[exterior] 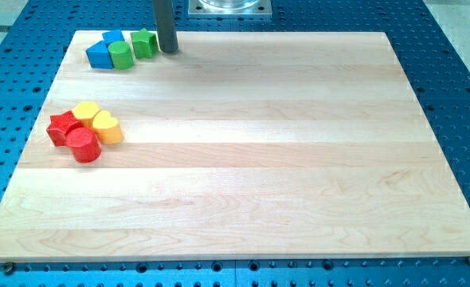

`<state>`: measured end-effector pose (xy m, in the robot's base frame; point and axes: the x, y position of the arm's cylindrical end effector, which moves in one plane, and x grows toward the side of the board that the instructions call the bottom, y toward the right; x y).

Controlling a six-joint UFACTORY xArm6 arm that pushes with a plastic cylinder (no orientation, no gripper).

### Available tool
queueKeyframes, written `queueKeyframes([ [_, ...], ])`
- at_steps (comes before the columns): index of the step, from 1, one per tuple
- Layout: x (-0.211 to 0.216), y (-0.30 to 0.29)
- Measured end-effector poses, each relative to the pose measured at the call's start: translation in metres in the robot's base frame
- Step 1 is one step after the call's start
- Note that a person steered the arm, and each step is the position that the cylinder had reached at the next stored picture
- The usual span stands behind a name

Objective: Place your arm to the right of the green circle

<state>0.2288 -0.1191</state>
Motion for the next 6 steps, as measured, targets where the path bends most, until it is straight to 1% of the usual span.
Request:
queueKeyframes([
  [2, -0.001, -0.062],
  [3, -0.001, -0.062],
  [4, 0.0, -0.045],
  [6, 0.052, 0.029],
])
